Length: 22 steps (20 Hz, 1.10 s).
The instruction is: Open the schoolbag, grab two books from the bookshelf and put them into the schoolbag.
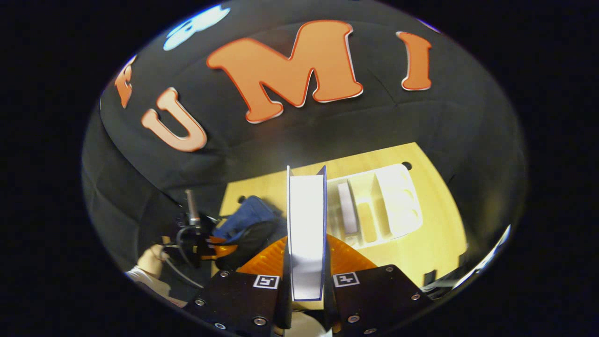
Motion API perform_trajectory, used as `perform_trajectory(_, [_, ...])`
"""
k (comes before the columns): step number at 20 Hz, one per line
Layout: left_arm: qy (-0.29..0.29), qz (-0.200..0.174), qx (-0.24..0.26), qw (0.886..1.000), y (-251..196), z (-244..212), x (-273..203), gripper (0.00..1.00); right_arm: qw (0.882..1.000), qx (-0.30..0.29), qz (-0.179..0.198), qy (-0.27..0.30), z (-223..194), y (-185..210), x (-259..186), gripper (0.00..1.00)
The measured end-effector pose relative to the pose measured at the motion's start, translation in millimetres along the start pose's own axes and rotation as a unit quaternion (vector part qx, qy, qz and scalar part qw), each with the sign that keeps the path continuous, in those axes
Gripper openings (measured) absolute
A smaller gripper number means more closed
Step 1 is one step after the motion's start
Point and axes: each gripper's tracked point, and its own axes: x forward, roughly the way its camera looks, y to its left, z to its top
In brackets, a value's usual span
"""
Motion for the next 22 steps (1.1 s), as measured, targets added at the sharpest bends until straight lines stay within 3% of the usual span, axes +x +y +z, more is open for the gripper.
perform_trajectory(4, [0.002,0.009,0.010,1.000,-4,0,-1,0.02,0.996,0.067,0.058,-0.004,-68,-3,11,0.27])
perform_trajectory(8, [-0.006,0.026,0.019,0.999,-8,10,-6,0.02,0.972,0.186,0.140,0.024,-137,10,62,0.27])
perform_trajectory(11, [-0.008,0.037,0.028,0.999,-7,11,-14,0.02,0.960,0.230,0.152,0.043,-180,8,106,0.27])
perform_trajectory(14, [-0.008,0.044,0.035,0.998,-5,12,-13,0.01,0.950,0.256,0.172,0.038,-192,11,145,0.27])
perform_trajectory(18, [-0.009,0.046,0.043,0.998,-9,19,-16,0.01,0.949,0.263,0.169,0.034,-206,20,193,0.27])
perform_trajectory(19, [-0.008,0.046,0.046,0.998,-11,19,-16,0.08,0.948,0.266,0.170,0.036,-209,25,204,0.27])
perform_trajectory(20, [-0.006,0.046,0.049,0.998,-12,20,-16,0.08,0.948,0.266,0.168,0.039,-213,30,215,0.27])
perform_trajectory(21, [-0.005,0.044,0.052,0.998,-14,20,-17,0.01,0.949,0.262,0.168,0.043,-215,37,226,0.27])
perform_trajectory(22, [-0.004,0.046,0.057,0.997,-14,21,-18,0.01,0.950,0.261,0.167,0.045,-216,43,234,0.27])
